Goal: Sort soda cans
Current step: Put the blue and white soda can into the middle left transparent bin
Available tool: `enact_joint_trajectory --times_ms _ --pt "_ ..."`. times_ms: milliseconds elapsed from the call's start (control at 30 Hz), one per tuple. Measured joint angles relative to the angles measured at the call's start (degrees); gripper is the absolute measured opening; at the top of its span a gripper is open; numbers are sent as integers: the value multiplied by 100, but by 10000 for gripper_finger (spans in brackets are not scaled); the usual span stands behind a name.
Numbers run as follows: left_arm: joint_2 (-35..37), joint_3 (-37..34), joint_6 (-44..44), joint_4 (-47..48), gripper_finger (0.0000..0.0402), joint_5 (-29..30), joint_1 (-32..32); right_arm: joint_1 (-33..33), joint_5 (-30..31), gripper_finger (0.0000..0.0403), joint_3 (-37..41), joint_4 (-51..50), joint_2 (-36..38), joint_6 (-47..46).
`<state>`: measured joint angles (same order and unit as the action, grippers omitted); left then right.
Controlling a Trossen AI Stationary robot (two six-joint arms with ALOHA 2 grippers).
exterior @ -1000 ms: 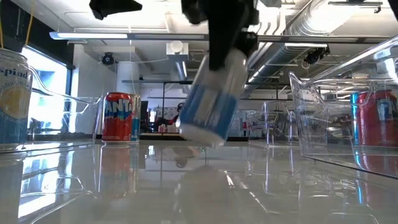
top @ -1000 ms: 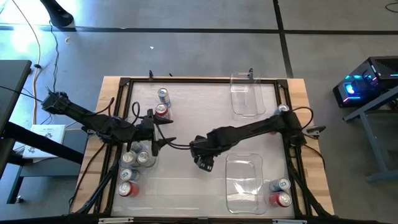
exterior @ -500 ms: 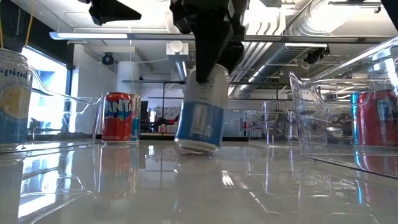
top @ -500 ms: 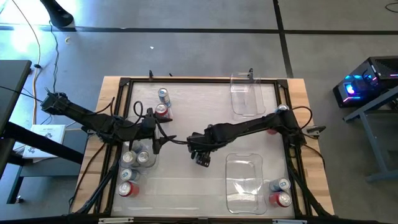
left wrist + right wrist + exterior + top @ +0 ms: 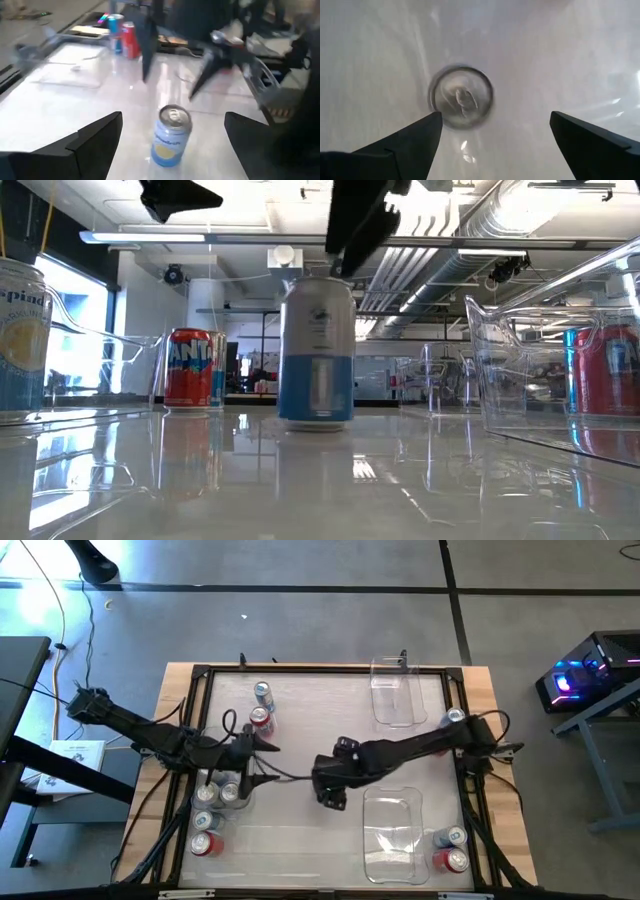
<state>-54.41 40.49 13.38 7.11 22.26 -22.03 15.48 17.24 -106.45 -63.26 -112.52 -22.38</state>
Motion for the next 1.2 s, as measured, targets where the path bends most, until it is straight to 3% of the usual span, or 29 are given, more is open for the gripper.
enact_joint_trajectory --times_ms 133,233,400,567,833,1200 --pt "-239 0 -465 -255 346 -652 -28 348 604 366 3 -210 354 142" --pt "-619 0 -648 -676 346 -1630 14 746 1133 366 214 -612 621 -5" --pt "-1462 224 -1343 -1205 346 -2361 157 1456 1693 367 1433 -660 1379 -1526" --pt "-2356 1251 -2194 -431 346 -3252 505 2081 1853 367 2774 336 2094 -3100" --pt "-3602 2519 -3767 947 346 -3354 1040 2536 3149 367 3579 1494 2401 -3823" --pt "-4244 2621 -3941 1029 346 -3310 1456 2545 3225 367 3615 1771 2389 -3912"
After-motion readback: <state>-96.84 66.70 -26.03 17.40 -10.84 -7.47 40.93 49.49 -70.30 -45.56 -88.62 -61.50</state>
